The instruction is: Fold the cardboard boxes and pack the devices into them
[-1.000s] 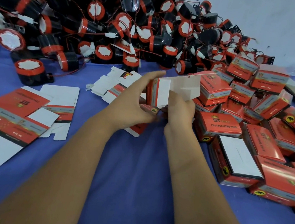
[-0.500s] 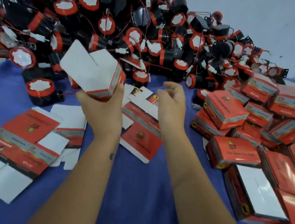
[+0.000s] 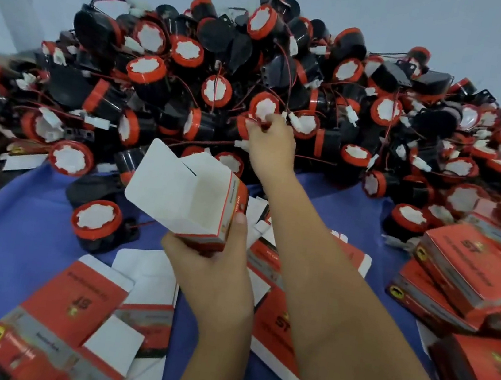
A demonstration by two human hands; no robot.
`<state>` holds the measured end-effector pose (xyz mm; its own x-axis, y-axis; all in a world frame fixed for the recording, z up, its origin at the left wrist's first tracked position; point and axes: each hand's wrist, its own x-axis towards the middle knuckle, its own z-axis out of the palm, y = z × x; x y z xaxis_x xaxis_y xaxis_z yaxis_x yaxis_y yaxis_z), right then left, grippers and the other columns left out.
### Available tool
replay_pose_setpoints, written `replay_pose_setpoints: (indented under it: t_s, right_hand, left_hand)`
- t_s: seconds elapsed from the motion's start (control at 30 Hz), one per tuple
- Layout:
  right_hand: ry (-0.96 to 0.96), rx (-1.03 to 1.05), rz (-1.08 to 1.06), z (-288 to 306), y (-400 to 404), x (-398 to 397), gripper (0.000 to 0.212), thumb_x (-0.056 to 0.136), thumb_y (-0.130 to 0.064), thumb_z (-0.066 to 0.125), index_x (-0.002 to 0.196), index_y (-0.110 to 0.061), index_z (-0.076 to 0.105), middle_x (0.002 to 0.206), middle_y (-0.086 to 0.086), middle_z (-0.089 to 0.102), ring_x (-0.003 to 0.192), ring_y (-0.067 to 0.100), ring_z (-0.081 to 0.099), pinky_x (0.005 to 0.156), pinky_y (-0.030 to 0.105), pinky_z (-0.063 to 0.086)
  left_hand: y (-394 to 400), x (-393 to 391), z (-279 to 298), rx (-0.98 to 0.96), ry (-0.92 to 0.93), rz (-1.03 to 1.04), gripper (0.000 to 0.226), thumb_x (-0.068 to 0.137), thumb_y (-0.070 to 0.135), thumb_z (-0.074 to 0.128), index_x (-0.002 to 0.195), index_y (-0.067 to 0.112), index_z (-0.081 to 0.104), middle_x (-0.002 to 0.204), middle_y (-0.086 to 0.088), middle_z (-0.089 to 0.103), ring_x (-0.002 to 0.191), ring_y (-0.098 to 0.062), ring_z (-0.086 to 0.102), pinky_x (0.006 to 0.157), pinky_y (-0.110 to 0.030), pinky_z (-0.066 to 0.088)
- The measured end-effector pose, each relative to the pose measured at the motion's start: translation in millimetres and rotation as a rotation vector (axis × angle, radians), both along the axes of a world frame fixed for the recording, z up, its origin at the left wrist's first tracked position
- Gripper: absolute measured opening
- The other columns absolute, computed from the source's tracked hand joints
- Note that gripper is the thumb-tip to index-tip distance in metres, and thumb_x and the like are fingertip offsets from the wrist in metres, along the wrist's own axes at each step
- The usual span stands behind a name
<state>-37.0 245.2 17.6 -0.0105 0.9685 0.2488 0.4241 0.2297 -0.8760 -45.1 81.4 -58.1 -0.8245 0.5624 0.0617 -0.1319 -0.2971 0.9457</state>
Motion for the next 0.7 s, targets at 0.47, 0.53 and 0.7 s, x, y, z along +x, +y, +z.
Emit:
replay_pose_setpoints:
  t_s: [0.47,0.53,0.7]
  right_hand:
    - [0.196,-0.153,0.133,6.2,-118.2,109.2,0.023,0.092,-0.023,0.069,0.077,-0.007,0.066,0.038,-0.017,0.042,0.034,0.000,0.038,0.040,0.009,0.030]
    - [0.072,-0.140,0.125,2.7,-133.6,124.8,0.029,0.091,-0.023,0.070,0.076,0.001,0.064,0.043,-0.013,0.042,0.037,0.002,0.037,0.041,0.012,0.033]
    - [-0.350,-0.222,0.224,-4.1,-163.1,149.9,0.014,0.086,-0.014,0.073,0.073,-0.013,0.070,0.069,0.001,0.069,0.064,0.011,0.062,0.061,0.028,0.052]
  left_hand:
    - [-8.3,-1.9,4.2,0.019,0.076,-0.052,0.038,0.084,0.027,0.079,0.109,0.027,0.050,0.102,0.015,0.061,0.083,0.013,0.060,0.069,-0.005,0.047]
    - [-11.8,-0.4,7.0,0.039,0.099,-0.055,0.036,0.085,0.027,0.079,0.105,0.032,0.049,0.103,0.016,0.061,0.087,0.012,0.061,0.074,-0.009,0.049]
    - [-21.7,6.0,18.0,0.185,0.205,-0.144,0.042,0.087,0.025,0.075,0.118,0.036,0.047,0.111,0.031,0.064,0.111,0.003,0.062,0.090,-0.016,0.049]
